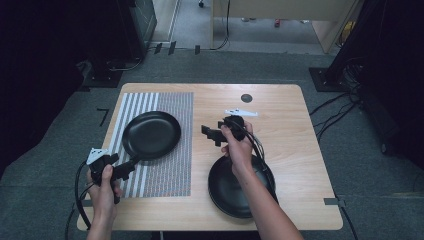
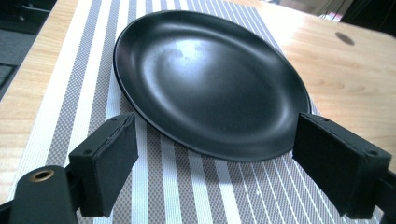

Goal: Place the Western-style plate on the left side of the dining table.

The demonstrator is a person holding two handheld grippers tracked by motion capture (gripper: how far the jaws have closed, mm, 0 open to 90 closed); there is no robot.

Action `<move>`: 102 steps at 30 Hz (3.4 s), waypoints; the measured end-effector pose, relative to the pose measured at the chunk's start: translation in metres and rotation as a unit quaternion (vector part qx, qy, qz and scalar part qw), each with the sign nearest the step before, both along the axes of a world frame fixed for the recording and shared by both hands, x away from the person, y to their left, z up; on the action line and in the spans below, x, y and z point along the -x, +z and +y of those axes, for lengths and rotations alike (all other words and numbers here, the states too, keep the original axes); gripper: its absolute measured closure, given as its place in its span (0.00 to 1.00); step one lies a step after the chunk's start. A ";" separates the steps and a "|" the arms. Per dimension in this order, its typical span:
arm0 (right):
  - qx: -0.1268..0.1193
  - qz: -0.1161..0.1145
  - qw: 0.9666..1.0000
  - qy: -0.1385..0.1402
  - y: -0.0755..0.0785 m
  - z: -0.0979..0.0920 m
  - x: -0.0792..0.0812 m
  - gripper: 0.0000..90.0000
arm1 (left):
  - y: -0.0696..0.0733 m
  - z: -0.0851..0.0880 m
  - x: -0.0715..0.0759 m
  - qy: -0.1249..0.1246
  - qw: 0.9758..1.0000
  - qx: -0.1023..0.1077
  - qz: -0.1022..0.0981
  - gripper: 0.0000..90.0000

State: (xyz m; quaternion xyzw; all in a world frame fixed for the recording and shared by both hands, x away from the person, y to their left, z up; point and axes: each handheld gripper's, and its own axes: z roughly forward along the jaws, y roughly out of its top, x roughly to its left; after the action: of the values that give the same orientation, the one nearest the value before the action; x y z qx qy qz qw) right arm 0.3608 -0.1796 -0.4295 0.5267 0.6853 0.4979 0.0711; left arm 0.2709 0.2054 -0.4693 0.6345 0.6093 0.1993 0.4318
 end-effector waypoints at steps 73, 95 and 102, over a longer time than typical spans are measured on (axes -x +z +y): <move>0.098 0.026 0.971 -0.214 -0.080 -0.269 0.155 0.25 | -0.046 0.048 0.063 0.019 0.992 -0.114 0.047 0.15; 0.216 0.020 0.953 -0.213 -0.096 -0.254 0.169 0.24 | -0.050 0.041 0.064 0.017 0.988 -0.146 0.039 0.13; 0.217 0.021 0.953 -0.209 -0.096 -0.253 0.169 0.22 | -0.052 0.042 0.066 0.014 0.989 -0.145 0.027 0.12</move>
State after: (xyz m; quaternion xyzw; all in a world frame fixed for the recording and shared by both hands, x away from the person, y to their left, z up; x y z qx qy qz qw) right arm 0.1922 -0.4329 -0.5250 0.6407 0.6524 0.3001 0.2716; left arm 0.2047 0.2475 -0.5217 0.6869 0.5943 0.2748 0.3153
